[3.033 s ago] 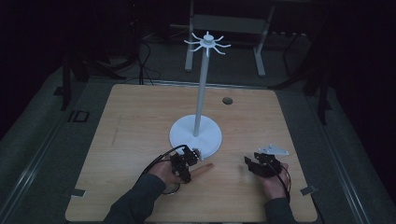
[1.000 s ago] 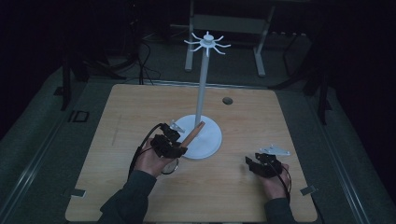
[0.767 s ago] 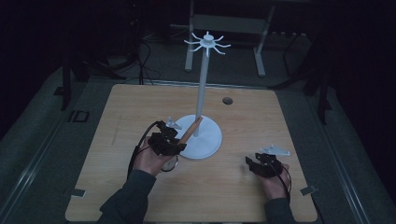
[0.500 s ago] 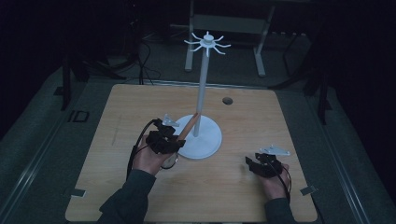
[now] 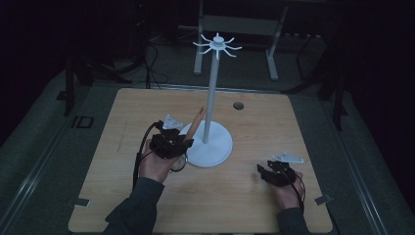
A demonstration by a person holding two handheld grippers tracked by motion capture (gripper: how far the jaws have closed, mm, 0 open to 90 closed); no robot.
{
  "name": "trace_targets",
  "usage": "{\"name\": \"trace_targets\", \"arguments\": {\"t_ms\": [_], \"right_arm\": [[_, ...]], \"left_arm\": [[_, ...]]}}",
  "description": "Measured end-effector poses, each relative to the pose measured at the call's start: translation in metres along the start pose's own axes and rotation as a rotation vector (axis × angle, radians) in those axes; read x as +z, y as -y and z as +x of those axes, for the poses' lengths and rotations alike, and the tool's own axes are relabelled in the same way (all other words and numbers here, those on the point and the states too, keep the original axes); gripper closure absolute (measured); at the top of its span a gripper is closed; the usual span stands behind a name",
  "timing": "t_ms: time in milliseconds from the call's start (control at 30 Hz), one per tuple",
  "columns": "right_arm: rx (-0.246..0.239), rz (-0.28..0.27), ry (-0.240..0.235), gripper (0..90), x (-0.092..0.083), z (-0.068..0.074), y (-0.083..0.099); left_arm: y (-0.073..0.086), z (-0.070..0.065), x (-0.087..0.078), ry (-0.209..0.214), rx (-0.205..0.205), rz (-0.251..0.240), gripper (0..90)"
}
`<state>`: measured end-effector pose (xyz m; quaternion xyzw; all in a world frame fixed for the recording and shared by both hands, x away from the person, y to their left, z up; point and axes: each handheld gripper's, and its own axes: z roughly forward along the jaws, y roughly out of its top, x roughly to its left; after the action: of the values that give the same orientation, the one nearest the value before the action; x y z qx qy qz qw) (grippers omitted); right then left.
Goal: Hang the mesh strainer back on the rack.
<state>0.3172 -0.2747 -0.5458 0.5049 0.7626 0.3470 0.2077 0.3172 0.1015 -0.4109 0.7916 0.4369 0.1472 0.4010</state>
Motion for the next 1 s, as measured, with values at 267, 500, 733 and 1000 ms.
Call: {"name": "trace_targets", "arguments": {"t_ms": [267,500,733,1000], "right_arm": [[0.002,0.002,0.001,49.2,0.0,0.0,0.0],[0.005,0.004,0.001,49.2,0.0,0.0,0.0],[0.007,0.005,0.002,49.1,0.0,0.0,0.001],[0.008,0.003,0.003,49.1,0.0,-0.001,0.001]], "left_arm": [[-0.004,0.001,-0.009,-0.011,-0.021,-0.066,69.4],[-0.007,0.001,-0.015,-0.012,-0.026,-0.11,69.4],[-0.01,0.001,-0.02,0.0,-0.025,-0.147,69.4],[-0.016,0.0,-0.027,0.002,-0.02,-0.19,69.4]]}}
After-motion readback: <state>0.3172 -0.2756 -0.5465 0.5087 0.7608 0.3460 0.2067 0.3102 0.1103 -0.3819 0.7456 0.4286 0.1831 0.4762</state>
